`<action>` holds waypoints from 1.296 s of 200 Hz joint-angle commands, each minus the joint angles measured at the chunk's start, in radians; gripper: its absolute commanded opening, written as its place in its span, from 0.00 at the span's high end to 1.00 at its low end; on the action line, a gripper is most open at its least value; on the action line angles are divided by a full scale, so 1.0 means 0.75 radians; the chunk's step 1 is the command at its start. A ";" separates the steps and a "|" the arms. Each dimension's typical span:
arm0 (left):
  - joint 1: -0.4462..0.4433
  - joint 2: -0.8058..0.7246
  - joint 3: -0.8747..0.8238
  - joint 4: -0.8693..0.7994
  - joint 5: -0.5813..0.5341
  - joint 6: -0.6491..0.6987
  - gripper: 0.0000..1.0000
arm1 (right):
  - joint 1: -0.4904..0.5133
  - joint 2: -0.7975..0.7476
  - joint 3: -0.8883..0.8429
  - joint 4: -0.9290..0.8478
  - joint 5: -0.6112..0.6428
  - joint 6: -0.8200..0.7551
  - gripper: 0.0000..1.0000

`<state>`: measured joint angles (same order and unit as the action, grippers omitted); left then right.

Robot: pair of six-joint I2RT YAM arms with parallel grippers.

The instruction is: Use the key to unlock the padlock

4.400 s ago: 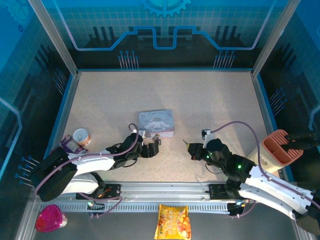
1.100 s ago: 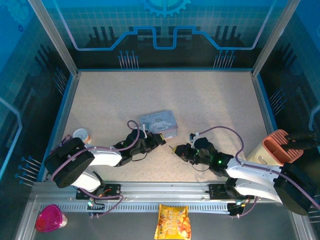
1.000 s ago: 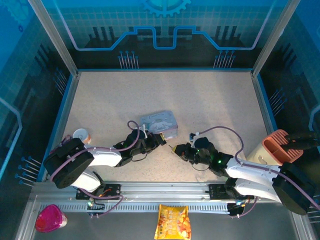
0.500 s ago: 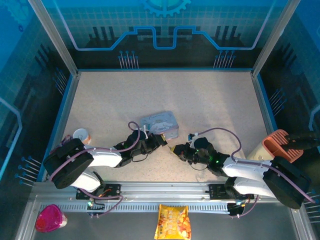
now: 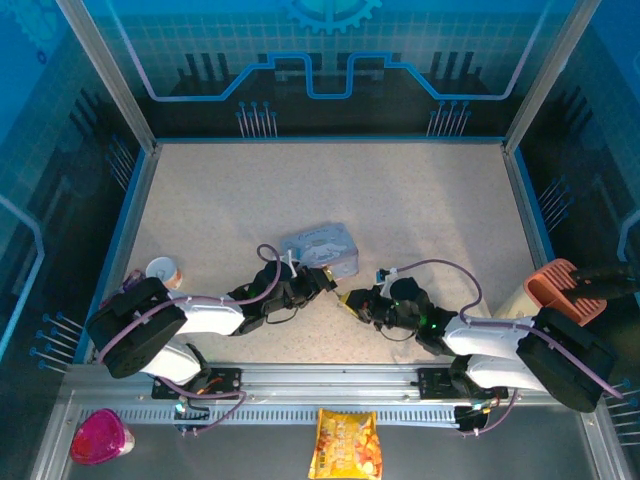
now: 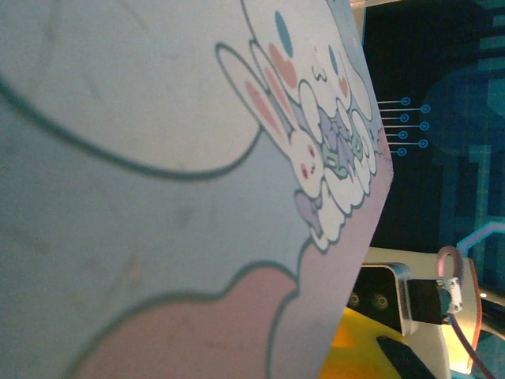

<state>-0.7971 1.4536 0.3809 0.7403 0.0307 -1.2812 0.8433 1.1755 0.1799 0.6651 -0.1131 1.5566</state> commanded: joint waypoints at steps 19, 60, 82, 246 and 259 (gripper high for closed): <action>-0.014 -0.052 0.038 0.113 -0.017 -0.039 0.92 | -0.003 0.009 -0.021 0.088 0.008 0.035 1.00; -0.016 -0.052 0.034 0.122 -0.021 -0.045 0.93 | 0.001 -0.018 -0.031 0.103 0.026 0.045 1.00; -0.015 -0.050 0.026 0.129 -0.026 -0.049 0.93 | 0.003 -0.042 -0.037 0.084 0.040 0.043 1.00; -0.064 -0.036 0.053 0.187 -0.026 -0.084 0.93 | 0.004 -0.094 -0.050 0.095 0.094 0.039 1.00; -0.067 -0.036 0.054 0.190 -0.027 -0.089 0.93 | 0.004 -0.096 -0.052 0.095 0.096 0.040 1.00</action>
<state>-0.8257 1.4460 0.3809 0.7906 -0.0113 -1.3300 0.8436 1.1179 0.1497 0.7052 -0.0792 1.5791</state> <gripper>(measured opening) 0.129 0.060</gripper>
